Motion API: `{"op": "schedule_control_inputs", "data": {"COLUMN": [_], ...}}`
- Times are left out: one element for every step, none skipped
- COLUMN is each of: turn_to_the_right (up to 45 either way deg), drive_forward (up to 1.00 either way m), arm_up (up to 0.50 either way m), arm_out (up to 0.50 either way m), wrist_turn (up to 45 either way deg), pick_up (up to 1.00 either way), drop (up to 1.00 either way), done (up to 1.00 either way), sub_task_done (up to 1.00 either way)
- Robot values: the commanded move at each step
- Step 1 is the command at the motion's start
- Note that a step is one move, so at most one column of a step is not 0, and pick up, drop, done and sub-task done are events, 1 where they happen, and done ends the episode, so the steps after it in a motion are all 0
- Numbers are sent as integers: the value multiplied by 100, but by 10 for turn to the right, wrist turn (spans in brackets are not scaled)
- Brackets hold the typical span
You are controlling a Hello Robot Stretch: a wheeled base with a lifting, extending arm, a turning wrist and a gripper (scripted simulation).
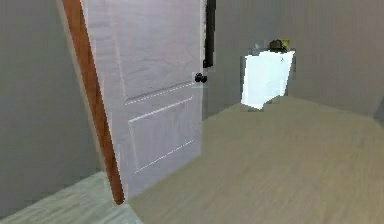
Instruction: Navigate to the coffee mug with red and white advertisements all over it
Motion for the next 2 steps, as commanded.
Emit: {"op": "schedule_control_inputs", "data": {"turn_to_the_right": [330,0], "drive_forward": [0,100], "arm_up": [0,0], "arm_out": [0,0], "wrist_turn": [0,0], "pick_up": [0,0], "drop": [0,0], "done": [0,0], "sub_task_done": [0,0]}}
